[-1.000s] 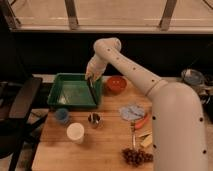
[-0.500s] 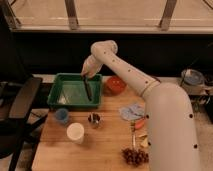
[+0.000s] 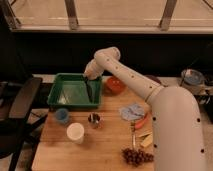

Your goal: Place brush in tray

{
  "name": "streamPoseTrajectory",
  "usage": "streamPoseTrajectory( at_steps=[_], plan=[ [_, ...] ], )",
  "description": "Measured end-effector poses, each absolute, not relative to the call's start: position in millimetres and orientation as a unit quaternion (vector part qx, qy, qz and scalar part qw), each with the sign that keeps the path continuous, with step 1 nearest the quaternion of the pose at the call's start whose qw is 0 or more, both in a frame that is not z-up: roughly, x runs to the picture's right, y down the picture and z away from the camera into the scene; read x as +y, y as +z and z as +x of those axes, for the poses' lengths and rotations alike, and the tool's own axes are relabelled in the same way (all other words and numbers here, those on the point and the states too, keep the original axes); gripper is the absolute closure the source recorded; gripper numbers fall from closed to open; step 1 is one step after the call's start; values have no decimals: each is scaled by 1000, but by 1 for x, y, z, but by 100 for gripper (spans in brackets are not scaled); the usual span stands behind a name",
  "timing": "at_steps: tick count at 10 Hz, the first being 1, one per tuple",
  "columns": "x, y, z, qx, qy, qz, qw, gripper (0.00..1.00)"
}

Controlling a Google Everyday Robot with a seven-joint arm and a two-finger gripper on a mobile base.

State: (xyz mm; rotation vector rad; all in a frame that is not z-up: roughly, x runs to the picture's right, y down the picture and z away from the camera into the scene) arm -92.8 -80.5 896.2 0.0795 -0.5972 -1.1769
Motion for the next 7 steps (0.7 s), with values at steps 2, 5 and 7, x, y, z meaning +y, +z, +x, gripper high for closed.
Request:
streamPoseTrajectory(
  at_steps=[2, 5, 7],
  plan=[
    [-77, 901, -88, -276, -544, 38, 791, 40],
    [-72, 904, -83, -277, -544, 36, 791, 20],
    [-71, 904, -84, -278, -544, 36, 791, 20]
  ],
)
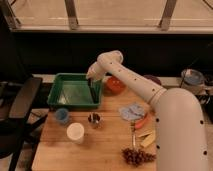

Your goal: Place brush in tray

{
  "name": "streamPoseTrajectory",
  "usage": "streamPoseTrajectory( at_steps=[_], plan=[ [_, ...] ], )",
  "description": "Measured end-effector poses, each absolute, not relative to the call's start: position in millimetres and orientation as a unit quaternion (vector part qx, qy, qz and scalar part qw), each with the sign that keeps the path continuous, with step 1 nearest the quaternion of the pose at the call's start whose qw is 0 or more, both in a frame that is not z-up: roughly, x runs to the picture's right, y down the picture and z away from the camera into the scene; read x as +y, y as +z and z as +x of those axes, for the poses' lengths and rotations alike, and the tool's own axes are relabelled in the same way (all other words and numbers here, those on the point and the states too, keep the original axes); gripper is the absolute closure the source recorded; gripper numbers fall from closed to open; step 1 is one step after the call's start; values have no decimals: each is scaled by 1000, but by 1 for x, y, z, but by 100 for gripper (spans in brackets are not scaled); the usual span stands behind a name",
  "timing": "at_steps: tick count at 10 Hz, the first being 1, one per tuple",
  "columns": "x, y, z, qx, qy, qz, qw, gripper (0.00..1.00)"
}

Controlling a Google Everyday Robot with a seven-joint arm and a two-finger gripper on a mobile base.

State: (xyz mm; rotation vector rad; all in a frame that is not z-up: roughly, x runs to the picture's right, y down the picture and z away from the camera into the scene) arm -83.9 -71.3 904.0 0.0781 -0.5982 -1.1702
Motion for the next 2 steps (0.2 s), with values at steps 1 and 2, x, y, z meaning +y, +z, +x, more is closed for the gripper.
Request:
streamPoseTrajectory(
  at_steps=[1, 2],
  plan=[
    [-71, 904, -84, -278, -544, 36, 791, 20],
    [-71, 904, -85, -278, -544, 36, 791, 20]
  ],
)
